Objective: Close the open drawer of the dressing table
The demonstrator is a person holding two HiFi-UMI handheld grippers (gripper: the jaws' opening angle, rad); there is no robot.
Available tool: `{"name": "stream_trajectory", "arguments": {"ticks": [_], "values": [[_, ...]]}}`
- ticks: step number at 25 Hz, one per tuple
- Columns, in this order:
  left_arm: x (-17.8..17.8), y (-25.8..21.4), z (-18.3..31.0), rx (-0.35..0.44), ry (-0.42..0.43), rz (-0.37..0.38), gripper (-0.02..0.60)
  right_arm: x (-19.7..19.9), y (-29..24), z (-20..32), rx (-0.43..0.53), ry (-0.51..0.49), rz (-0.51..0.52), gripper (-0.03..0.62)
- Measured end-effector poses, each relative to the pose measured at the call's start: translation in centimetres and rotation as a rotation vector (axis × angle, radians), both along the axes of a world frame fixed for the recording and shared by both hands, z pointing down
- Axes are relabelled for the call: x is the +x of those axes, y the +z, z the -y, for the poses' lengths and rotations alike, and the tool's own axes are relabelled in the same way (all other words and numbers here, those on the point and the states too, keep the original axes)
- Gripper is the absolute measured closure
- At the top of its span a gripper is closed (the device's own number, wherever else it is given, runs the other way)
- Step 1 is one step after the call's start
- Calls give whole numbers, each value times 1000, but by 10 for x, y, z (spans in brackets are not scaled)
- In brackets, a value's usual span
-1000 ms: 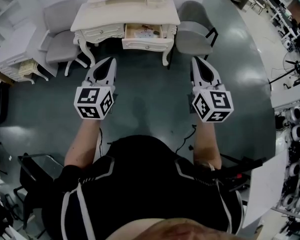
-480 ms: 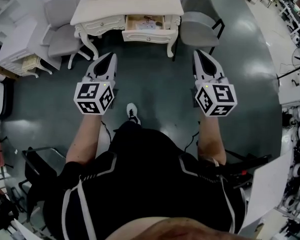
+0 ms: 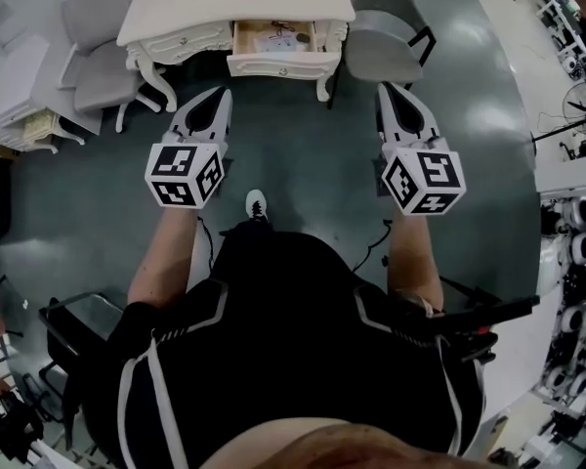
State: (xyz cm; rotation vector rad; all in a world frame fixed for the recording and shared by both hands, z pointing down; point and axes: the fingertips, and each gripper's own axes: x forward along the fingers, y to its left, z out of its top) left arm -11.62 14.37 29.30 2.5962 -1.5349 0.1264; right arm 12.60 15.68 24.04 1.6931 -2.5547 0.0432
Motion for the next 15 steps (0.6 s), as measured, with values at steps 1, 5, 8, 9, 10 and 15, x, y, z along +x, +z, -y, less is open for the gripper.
{"name": "stream_trajectory", "arguments": {"ticks": [1,5,8,9,10,15], "values": [[-2,1,9,0,4,2,577,-3,1,8,-3,2,2,589],[-12,4,44,-3,17,1,577,-15,4,41,-5,12,-6,589],[-17,9,67,-18,39,-2,577,-22,7,62,-15,21,-14,589],[-18,12,74,-23,48,-2,577,-24,9,69,-23,23,-13,589],[-20,14,81,-28,56,-2,577,-27,12,75,-31,25,-13,589],[-35,23,121,-43,79,-29,577,-38,25,110,-69,56,-32,589]]}}
